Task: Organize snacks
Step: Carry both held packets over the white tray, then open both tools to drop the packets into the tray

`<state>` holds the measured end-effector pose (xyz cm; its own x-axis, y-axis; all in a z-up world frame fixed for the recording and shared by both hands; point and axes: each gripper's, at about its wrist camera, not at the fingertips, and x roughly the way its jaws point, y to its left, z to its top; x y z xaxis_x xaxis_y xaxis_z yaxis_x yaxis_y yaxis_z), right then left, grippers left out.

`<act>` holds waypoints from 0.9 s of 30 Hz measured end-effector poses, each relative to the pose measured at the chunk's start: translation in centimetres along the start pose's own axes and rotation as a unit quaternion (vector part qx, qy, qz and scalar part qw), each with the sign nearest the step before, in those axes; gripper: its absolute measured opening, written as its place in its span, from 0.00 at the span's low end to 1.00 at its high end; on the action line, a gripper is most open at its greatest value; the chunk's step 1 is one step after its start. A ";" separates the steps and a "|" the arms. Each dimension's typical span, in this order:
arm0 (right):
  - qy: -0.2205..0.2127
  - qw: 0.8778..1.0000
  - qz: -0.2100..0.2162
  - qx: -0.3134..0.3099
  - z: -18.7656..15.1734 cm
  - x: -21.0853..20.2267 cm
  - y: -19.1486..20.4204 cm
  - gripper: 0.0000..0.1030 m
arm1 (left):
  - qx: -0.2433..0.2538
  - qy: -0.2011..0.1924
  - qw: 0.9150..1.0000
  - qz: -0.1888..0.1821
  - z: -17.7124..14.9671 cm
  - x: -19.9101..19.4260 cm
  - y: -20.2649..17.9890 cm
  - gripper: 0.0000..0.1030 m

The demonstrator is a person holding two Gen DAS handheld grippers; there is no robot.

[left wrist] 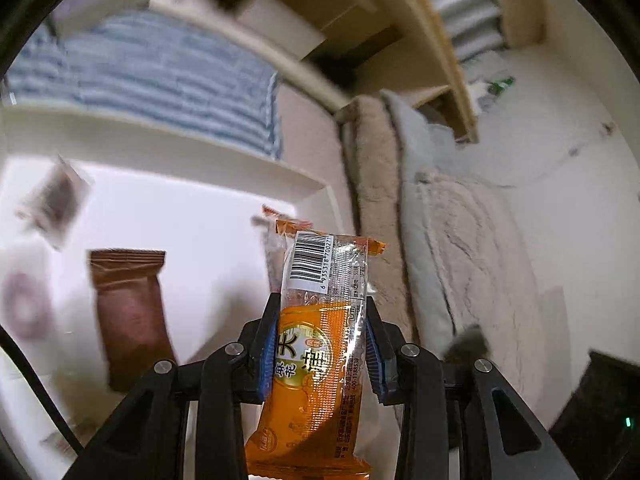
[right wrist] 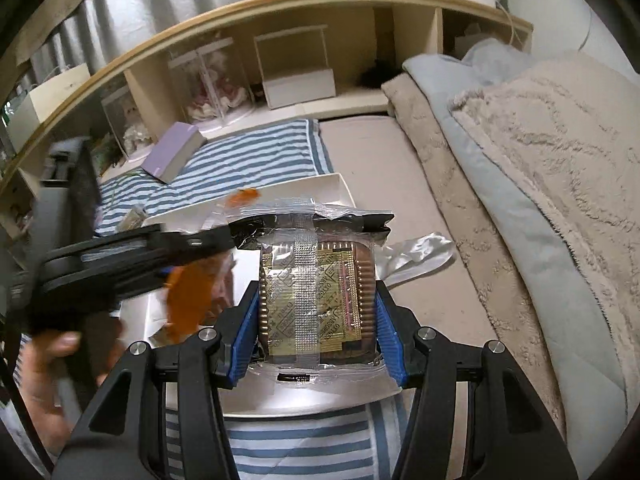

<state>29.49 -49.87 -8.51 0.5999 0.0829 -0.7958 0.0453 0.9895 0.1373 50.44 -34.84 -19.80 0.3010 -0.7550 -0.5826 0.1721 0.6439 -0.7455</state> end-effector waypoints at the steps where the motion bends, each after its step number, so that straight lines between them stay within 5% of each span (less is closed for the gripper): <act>1: 0.001 1.000 -0.001 0.000 0.2 0.3 -0.2 0.53 | -0.007 0.003 1.000 0.003 0.4 1.1 0.5 0.35; 9: 0.011 1.000 0.013 0.014 1.7 2.9 -1.3 0.53 | -0.007 0.002 0.996 0.086 4.2 6.6 4.4 0.34; 15: 0.029 0.999 0.028 0.017 2.5 5.2 -0.3 0.53 | 0.025 -0.050 0.986 0.157 6.8 6.6 5.6 0.35; 23: 0.067 0.996 0.062 0.019 3.5 10.1 2.3 0.53 | 0.019 -0.069 0.981 0.179 7.3 6.2 7.1 0.39; 27: 0.073 0.994 0.076 0.025 3.8 11.9 3.4 0.59 | 0.042 -0.063 0.982 0.176 6.3 3.7 6.9 0.55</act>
<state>39.88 -45.98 -15.27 0.4813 0.2507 -0.8399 0.0050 0.9574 0.2886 58.65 -32.44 -25.08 0.4680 -0.4667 -0.7504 0.1116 0.8736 -0.4736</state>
